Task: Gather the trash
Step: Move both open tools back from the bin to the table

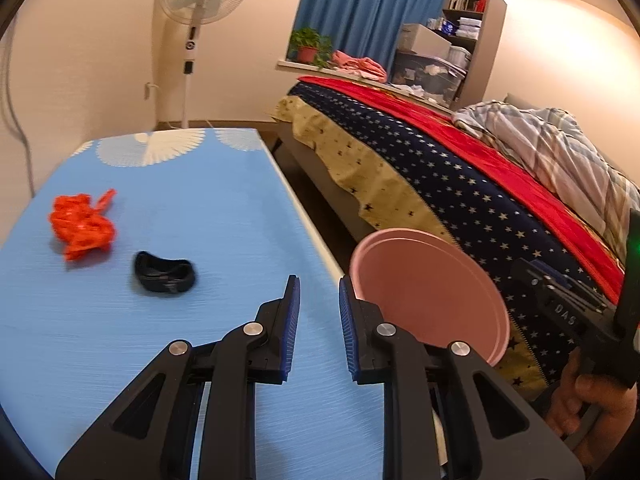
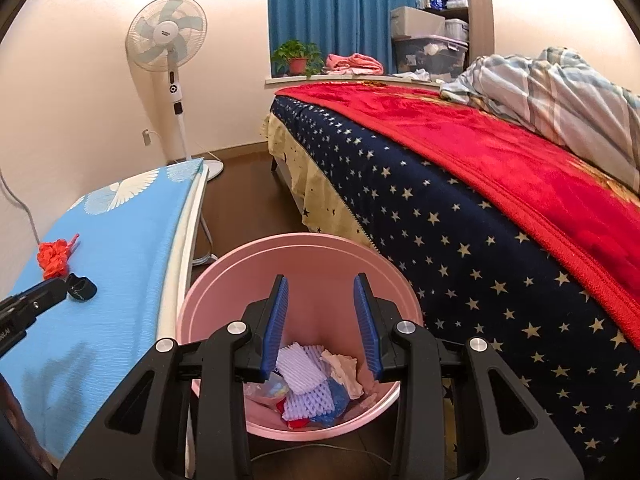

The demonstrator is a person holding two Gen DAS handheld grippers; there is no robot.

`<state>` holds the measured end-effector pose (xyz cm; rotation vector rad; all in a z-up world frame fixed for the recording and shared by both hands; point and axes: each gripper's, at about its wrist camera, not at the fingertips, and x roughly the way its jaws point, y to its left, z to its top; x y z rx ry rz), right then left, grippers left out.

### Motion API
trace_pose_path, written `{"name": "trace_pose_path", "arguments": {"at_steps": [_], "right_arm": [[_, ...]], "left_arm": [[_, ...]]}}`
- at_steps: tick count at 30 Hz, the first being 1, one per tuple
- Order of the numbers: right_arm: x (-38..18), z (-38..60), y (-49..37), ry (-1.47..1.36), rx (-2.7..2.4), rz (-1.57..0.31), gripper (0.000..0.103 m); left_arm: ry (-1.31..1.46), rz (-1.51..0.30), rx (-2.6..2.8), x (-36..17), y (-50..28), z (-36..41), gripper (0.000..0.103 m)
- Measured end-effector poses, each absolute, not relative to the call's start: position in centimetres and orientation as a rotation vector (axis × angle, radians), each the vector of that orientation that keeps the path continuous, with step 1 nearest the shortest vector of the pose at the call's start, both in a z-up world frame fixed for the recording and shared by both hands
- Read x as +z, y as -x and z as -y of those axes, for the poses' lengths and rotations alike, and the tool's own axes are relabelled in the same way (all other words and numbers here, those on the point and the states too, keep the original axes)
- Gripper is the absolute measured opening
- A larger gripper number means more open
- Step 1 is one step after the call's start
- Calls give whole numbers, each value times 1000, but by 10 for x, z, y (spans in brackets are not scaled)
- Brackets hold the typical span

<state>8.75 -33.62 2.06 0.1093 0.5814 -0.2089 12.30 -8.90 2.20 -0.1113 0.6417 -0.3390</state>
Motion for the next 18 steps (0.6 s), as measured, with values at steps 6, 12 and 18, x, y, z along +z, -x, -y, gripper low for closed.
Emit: {"name": "trace_pose_path", "arguments": {"at_steps": [6, 12, 18], "right_arm": [[28, 323, -88, -95, -188, -565, 35], [34, 306, -92, -92, -162, -549, 35], [37, 283, -102, -83, -117, -547, 35]], "left_arm": [[89, -625, -297, 28, -126, 53, 20], [57, -613, -256, 33, -132, 18, 20], [40, -607, -201, 34, -141, -19, 21]]}}
